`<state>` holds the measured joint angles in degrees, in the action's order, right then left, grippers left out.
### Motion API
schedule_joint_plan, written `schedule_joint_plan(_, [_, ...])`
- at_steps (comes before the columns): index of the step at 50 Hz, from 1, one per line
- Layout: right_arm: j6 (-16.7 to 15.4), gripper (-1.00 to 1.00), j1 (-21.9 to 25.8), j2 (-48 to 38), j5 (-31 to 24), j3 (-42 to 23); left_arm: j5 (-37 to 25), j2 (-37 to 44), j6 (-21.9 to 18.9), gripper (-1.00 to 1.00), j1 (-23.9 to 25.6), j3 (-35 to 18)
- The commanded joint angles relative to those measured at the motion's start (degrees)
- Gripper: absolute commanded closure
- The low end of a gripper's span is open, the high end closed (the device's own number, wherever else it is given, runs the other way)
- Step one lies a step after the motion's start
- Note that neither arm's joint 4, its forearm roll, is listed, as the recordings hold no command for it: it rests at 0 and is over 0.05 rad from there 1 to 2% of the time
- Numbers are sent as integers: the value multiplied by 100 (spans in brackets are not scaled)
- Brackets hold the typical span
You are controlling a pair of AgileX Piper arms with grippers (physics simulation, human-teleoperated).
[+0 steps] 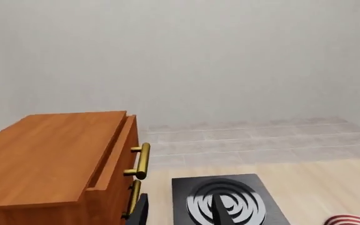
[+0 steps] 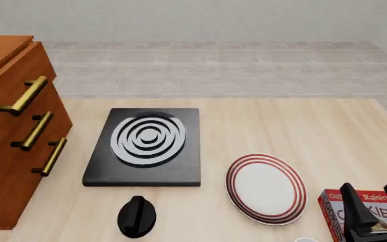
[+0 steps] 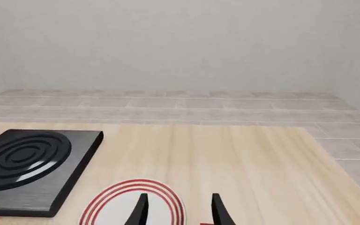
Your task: Pick the akita bowl in the top layer of the wooden cabinet and place it on the plate.
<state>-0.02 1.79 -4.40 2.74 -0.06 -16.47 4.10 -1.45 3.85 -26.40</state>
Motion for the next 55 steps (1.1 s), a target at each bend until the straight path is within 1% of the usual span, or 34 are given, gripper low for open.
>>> schedule_joint_plan(1, [35,-100,31,-183,159,3,-295,448,-203,-100,49,-821])
schedule_joint_plan(3, [50,-100,37,-167,139,3,-302,493,-201,-100,44,-881])
schedule_joint_plan(6, [61,-100,60,-98,63,3,-272,667,-345,-100,45,-955])
schedule_joint_plan(8, [60,-100,64,-68,31,3,-278,713,-329,-100,81,-1005])
schedule_joint_plan(9, [58,-100,62,-46,10,3,-274,761,-404,-100,91,-1016])
schedule_joint_plan(13, [61,-100,58,4,-41,2,-314,940,-397,-100,87,-1156])
schedule_joint_plan(17, [70,-100,62,-52,12,3,-370,1156,-472,-100,26,-1313])
schedule_joint_plan(19, [75,-100,68,-164,122,4,-399,1198,-457,-100,48,-1423])
schedule_joint_plan(20, [76,-100,70,-212,169,4,-404,1237,-515,-100,46,-1462])
schedule_joint_plan(22, [77,-100,86,-335,282,4,-441,1397,-506,-100,24,-1631])
schedule_joint_plan(23, [77,-100,86,-340,287,4,-441,1398,-506,-100,24,-1632])
schedule_joint_plan(25, [77,-100,94,-293,235,4,-485,1552,-598,-100,-17,-1824])
schedule_joint_plan(27, [74,-100,94,-289,228,4,-586,1713,-510,-100,-72,-2001])
schedule_joint_plan(32, [66,-100,97,-281,211,4,-761,1907,-481,-100,-159,-2346])
schedule_joint_plan(34, [62,-100,97,-299,228,4,-813,1970,-534,-100,-166,-2530])
schedule_joint_plan(36, [45,-100,93,-297,226,4,-815,2025,-759,-100,-221,-2665])
schedule_joint_plan(38, [30,-100,92,-264,192,4,-862,2138,-733,-100,-278,-2769])
schedule_joint_plan(40, [24,-100,90,-292,217,4,-906,2223,-803,-100,-322,-2876])
schedule_joint_plan(43, [33,-100,90,-263,185,4,-975,2301,-800,-100,-349,-2993])
schedule_joint_plan(44, [54,-100,93,-284,202,5,-987,2473,-723,-100,-493,-3064])
schedule_joint_plan(45, [54,-100,93,-284,202,5,-988,2475,-723,-100,-493,-3066])
schedule_joint_plan(46, [62,-100,101,-305,220,5,-1027,2544,-614,-100,-473,-3122])
schedule_joint_plan(48, [66,-100,85,-304,212,5,-1121,2750,-762,-100,-559,-3239])
schedule_joint_plan(49, [66,-100,85,-302,210,5,-1122,2751,-762,-100,-559,-3241])
schedule_joint_plan(50, [54,-100,90,-319,219,5,-1230,2863,-947,-100,-651,-3330])
schedule_joint_plan(52, [61,-100,92,-344,242,5,-1312,2948,-889,-100,-665,-3412])
schedule_joint_plan(53, [86,-100,102,-384,276,5,-1445,3096,-981,-100,-763,-3529])
schedule_joint_plan(55, [90,-100,104,-408,304,5,-1494,3119,-977,-100,-710,-3620])
